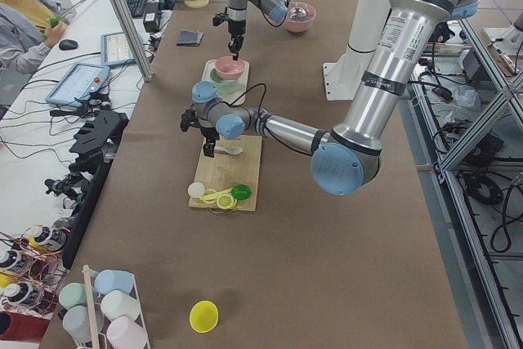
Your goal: Stack pink bowl on green and place spoon
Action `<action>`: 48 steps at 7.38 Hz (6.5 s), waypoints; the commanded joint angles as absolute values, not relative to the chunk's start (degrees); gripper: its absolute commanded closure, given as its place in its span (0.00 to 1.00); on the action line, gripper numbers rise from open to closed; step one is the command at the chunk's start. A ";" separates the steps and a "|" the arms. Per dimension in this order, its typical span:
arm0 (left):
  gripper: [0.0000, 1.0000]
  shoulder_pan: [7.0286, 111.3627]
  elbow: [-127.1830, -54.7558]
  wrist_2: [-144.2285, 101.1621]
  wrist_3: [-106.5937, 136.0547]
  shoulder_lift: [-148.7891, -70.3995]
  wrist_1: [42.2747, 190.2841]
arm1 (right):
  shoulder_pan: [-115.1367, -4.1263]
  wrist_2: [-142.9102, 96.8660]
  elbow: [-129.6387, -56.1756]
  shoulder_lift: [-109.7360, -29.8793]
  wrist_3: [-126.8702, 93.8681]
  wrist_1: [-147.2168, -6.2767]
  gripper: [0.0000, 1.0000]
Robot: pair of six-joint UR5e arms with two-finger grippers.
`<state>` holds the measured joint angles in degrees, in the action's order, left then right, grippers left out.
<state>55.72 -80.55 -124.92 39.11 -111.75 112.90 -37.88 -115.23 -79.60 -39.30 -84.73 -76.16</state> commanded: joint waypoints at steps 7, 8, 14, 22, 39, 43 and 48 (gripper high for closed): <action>1.00 53.70 -79.45 -125.67 38.94 -112.59 113.82 | -38.84 -114.61 -78.48 -37.97 -84.46 -74.79 0.00; 1.00 53.79 -79.37 -127.68 38.85 -112.67 113.56 | -39.28 -114.87 -78.83 -38.06 -84.38 -74.88 0.00; 1.00 52.48 -81.83 -128.15 59.03 -129.33 112.85 | -53.50 -127.43 -93.42 -59.82 -66.39 -75.59 0.00; 0.48 45.80 -74.71 -120.07 62.93 -139.22 116.98 | -57.66 -127.26 -98.61 -70.57 -56.07 -75.41 0.00; 0.02 81.74 -92.73 -135.97 1.31 -89.65 102.49 | -79.37 -133.94 -92.99 -86.57 -8.62 -77.96 0.00; 0.02 81.74 -90.44 -135.44 5.00 -91.23 102.39 | -81.28 -134.12 -93.60 -90.95 -8.26 -78.05 0.00; 0.02 82.35 -87.55 -135.44 5.45 -92.46 102.22 | -84.99 -133.95 -94.22 -91.76 -4.48 -78.92 0.00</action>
